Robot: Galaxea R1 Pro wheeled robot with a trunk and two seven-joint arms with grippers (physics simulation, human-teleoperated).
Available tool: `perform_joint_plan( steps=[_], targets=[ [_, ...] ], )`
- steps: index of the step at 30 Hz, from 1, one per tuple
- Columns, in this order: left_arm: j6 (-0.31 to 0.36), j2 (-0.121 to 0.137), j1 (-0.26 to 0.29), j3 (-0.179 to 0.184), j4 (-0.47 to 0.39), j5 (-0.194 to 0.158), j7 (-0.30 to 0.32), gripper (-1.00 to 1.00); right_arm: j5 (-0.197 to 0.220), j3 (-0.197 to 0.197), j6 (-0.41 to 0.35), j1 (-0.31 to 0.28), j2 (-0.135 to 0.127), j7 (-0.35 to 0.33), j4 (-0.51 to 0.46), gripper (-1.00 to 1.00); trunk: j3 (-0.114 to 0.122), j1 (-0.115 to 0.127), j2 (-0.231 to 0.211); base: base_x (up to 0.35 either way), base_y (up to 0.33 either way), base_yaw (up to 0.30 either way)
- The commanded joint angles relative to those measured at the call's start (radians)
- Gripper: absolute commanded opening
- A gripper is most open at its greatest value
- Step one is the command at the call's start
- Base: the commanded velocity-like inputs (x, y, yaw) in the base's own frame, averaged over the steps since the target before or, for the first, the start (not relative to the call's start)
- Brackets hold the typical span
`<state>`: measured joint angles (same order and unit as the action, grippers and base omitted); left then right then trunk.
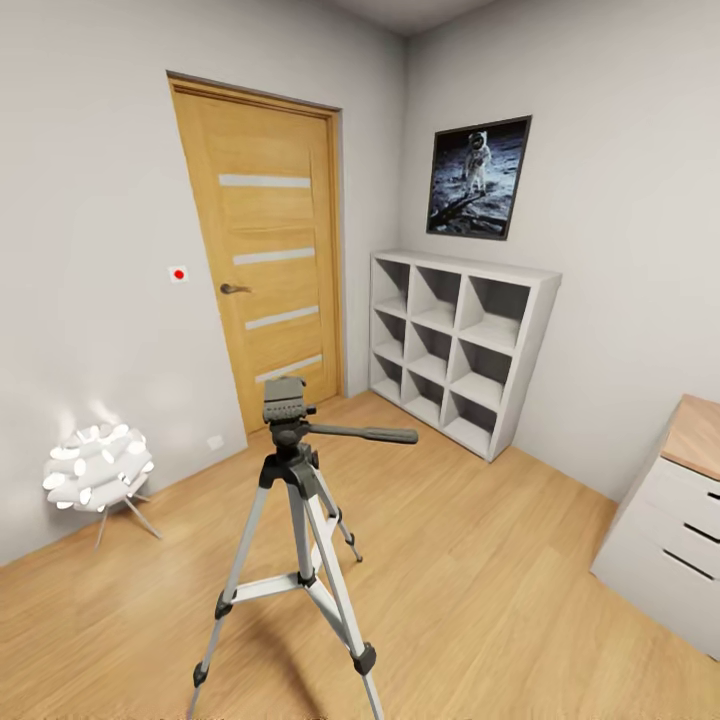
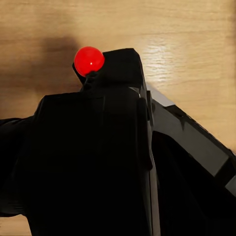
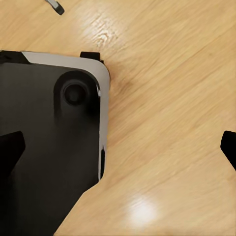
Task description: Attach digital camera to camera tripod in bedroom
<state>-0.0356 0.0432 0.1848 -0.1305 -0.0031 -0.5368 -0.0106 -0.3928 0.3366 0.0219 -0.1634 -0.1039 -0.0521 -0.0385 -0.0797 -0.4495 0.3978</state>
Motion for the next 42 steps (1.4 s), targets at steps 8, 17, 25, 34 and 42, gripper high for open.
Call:
perform_joint_plan(
  steps=[8,17,25,34,42],
  targets=[
    [-0.006,-0.002,0.001,-0.008,0.001,0.006,0.0,-1.0,-0.008,0.009,0.004,-0.001,-0.001,-0.003,0.003,1.0,-0.015,-0.001,0.002,0.0,0.0,0.0],
    [-0.006,-0.002,0.001,-0.009,0.001,0.006,0.0,-1.0,-0.008,0.009,0.008,-0.001,-0.001,-0.002,0.003,1.0,-0.03,-0.001,0.002,0.0,0.0,0.0],
    [-0.006,0.0,0.001,-0.009,0.0,0.005,0.0,-1.0,-0.008,0.008,0.013,-0.001,-0.002,-0.001,0.003,1.0,-0.043,-0.001,0.002,0.0,0.0,0.0],
    [-0.006,0.001,0.001,-0.009,0.0,0.005,0.0,-1.0,-0.008,0.009,0.015,-0.001,-0.002,0.001,0.003,1.0,-0.058,-0.001,0.002,0.0,0.0,0.0],
    [-0.006,0.001,0.001,-0.009,0.001,0.005,-0.001,-1.0,-0.008,0.009,0.015,-0.001,-0.002,0.001,0.003,1.0,-0.071,-0.001,0.002,0.0,0.0,0.0]
  ],
)
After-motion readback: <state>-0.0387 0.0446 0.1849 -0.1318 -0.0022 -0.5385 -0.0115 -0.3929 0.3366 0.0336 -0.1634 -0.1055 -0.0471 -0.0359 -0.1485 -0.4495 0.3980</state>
